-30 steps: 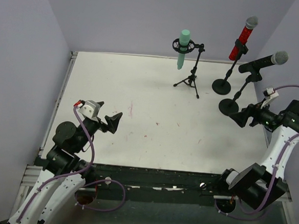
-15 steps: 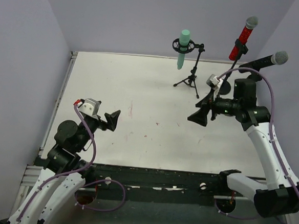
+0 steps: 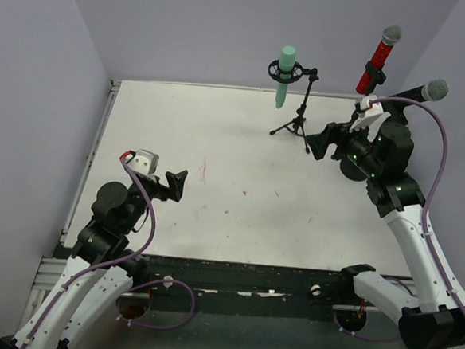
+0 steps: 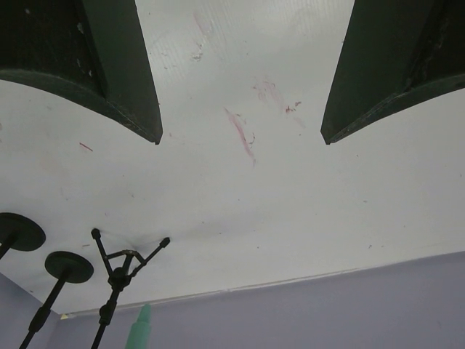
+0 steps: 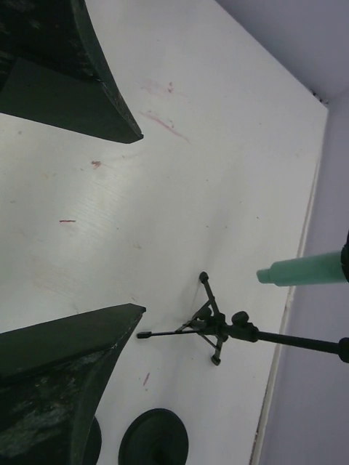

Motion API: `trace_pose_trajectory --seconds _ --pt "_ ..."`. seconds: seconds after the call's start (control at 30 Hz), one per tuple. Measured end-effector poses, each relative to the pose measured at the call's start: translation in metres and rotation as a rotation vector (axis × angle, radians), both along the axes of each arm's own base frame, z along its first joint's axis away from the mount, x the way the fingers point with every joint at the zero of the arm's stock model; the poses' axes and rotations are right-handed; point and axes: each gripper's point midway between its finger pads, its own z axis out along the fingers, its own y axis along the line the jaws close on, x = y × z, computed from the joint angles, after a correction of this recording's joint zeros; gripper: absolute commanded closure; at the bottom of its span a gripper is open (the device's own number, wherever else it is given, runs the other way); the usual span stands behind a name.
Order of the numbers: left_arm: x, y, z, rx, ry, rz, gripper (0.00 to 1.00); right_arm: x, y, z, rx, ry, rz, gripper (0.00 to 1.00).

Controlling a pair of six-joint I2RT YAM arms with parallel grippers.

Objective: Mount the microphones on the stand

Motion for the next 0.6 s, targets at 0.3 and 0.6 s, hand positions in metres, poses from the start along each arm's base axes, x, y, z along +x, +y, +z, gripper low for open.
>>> trace_pose_trajectory --seconds 0.3,0.6 --pt "0.003 -0.001 -0.005 0.011 0.018 0.002 0.02 0.012 -0.009 -0.027 0.062 0.002 -0.101 0.00" --pt "0.006 0.001 -0.010 0.033 0.032 0.016 0.02 0.016 -0.006 -0.044 0.088 0.005 -0.103 0.00"
